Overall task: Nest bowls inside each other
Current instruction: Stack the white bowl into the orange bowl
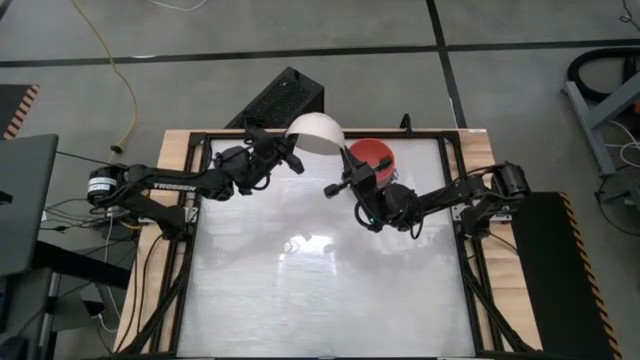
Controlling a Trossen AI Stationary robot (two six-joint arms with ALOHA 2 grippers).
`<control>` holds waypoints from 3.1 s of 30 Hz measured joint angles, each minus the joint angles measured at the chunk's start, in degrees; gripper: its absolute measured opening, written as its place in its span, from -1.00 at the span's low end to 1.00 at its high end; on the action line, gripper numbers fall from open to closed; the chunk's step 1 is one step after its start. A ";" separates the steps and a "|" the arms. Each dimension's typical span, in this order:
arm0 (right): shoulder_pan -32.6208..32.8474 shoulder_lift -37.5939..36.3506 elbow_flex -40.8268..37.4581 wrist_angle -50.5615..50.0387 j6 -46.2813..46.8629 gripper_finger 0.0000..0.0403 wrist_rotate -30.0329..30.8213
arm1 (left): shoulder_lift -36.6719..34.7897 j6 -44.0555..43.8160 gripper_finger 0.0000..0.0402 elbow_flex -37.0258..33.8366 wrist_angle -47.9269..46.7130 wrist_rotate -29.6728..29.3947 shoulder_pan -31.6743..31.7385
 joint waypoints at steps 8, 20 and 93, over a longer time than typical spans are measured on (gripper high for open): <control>-0.22 -0.13 0.00 -1.48 0.66 -0.98 3.42 | 0.02 2.79 -0.29 -0.11 -5.70 4.21 -0.33; -2.79 -7.07 0.08 -4.11 -4.73 -0.99 4.60 | 0.09 5.03 0.57 0.00 -12.02 7.17 -2.06; 60.80 -55.48 -26.28 -29.76 5.90 -1.00 -16.27 | 0.02 -18.44 0.60 0.00 -34.40 48.08 -17.78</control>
